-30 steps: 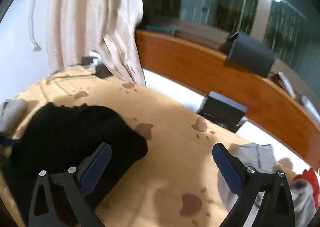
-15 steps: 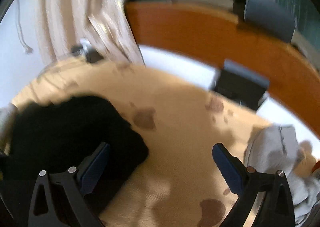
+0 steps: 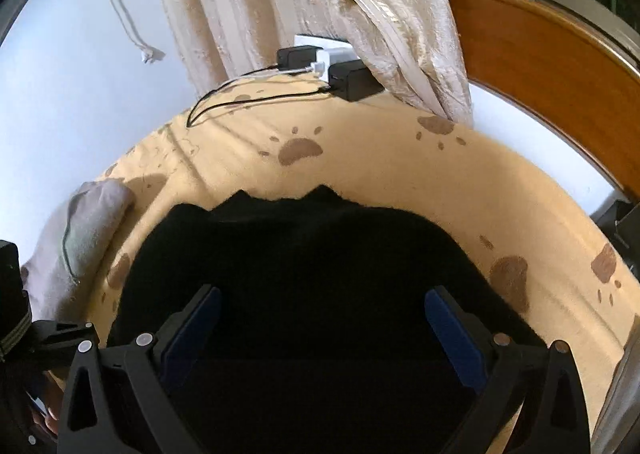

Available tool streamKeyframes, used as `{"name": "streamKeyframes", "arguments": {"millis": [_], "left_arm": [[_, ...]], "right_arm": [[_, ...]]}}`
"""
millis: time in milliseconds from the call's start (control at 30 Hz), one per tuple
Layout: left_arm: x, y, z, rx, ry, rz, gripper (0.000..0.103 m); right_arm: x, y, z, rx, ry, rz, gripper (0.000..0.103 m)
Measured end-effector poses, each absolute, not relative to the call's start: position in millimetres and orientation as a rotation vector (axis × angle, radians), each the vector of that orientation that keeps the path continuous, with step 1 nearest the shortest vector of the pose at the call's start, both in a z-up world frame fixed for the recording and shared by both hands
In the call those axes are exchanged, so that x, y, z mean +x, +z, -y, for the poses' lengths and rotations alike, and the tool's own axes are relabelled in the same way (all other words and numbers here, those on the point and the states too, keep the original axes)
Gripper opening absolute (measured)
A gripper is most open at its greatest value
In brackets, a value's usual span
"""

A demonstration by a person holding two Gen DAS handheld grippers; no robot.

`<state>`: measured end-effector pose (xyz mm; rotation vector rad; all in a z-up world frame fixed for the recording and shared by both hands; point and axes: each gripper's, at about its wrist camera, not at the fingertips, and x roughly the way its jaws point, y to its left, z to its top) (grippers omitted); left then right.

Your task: Fold clothes

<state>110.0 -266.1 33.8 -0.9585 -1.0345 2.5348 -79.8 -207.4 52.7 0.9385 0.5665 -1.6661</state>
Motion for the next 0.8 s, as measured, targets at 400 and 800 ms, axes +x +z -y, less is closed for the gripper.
{"name": "streamKeyframes", "arguments": {"millis": [400,800], "left_arm": [[147,18,333,-0.900,2.348,1.689,0.088],[101,14,338,-1.199,2.430,1.589,0.088]], "right_arm": [[-65,84,137,0.713,-1.828,-0.268,0.102],[17,83,57,0.571,-1.838,-0.239,0.102]]}}
